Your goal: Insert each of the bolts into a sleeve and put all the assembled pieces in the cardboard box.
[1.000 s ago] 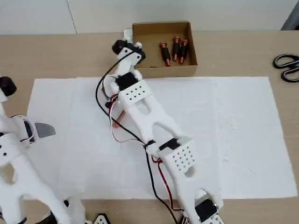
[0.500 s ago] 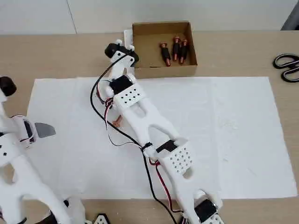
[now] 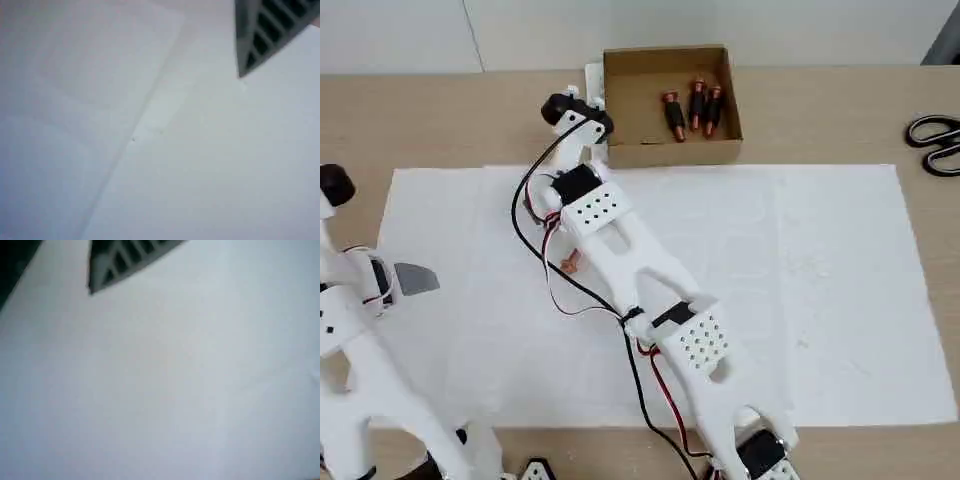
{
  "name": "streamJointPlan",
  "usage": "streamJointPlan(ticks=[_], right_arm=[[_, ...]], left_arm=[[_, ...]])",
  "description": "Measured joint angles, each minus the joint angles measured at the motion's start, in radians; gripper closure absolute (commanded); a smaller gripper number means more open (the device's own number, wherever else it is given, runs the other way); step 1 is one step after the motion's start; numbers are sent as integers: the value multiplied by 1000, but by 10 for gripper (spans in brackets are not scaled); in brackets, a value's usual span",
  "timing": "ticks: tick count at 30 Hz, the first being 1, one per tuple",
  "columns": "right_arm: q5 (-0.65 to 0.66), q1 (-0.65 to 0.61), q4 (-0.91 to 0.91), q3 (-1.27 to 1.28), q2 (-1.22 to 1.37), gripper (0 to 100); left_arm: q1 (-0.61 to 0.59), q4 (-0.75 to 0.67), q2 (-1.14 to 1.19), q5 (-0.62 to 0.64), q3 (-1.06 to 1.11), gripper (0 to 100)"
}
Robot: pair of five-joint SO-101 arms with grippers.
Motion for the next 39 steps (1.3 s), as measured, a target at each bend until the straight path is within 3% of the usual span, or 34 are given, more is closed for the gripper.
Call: streamJointPlan(ticks=[9, 31, 36, 39], right_arm=[[-3, 9, 74, 17, -14, 866], [-3, 17, 15, 14, 49, 872], [-5, 25, 15, 14, 52, 998], [-5, 28, 15, 14, 55, 993]], left_arm=[[0, 0, 0, 0, 0, 669], [0, 0, 0, 5, 44, 669], [0, 0, 0, 2, 44, 669], [0, 0, 0, 3, 44, 669]])
